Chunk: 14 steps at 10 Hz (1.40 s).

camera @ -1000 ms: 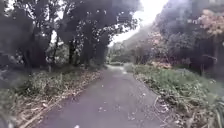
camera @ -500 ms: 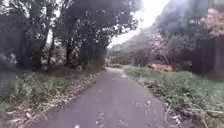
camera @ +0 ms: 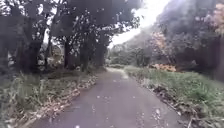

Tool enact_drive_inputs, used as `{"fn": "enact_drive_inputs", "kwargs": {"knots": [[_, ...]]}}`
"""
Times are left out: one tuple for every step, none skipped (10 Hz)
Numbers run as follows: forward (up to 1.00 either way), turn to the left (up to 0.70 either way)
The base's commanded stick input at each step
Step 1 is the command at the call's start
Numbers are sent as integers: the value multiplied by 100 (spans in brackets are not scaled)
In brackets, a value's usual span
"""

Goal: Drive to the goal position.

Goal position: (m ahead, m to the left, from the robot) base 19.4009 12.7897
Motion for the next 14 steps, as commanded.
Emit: {"fn": "enact_drive_inputs", "kwargs": {"knots": [[60,-8],[60,-12],[60,-15],[60,-15],[60,-15],[60,-15],[60,-15],[60,-13],[60,-9],[60,-5],[60,-2],[60,0],[60,0],[60,0]]}}
